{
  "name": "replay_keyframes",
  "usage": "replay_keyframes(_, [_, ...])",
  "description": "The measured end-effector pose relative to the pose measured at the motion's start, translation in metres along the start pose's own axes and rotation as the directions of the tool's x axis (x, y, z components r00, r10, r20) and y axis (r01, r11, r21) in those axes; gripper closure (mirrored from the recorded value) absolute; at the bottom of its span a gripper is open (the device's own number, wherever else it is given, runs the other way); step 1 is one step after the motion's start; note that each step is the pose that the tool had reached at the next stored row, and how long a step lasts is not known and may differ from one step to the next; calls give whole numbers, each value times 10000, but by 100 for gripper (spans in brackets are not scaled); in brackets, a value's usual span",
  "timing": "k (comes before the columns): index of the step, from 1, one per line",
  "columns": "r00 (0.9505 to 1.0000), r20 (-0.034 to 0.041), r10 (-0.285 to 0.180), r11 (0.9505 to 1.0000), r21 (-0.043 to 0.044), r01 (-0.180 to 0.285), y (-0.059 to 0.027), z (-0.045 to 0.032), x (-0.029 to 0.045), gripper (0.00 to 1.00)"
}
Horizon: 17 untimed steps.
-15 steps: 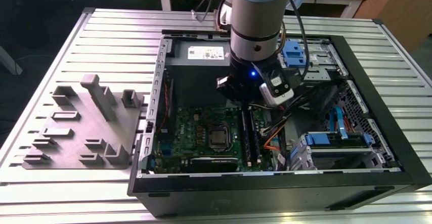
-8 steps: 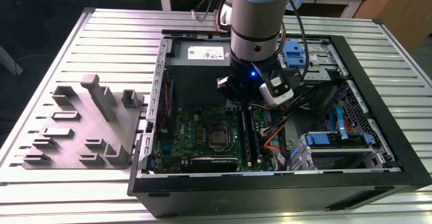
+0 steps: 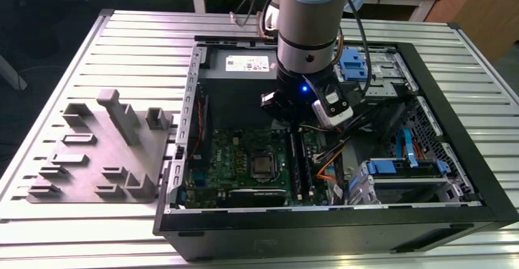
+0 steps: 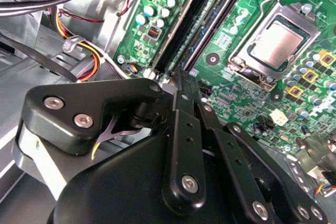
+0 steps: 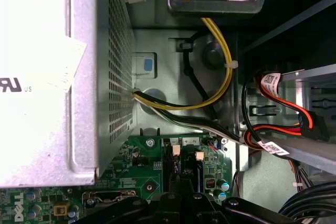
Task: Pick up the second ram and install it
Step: 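Press down the second ram until it locks into place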
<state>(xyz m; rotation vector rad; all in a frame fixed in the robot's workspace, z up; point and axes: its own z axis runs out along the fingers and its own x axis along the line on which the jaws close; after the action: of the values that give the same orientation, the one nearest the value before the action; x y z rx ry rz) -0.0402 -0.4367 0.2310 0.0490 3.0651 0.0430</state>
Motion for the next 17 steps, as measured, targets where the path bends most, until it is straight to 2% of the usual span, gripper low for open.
replay_keyframes(17, [10000, -1, 0, 10000, 2, 0, -2, 49, 4, 93])
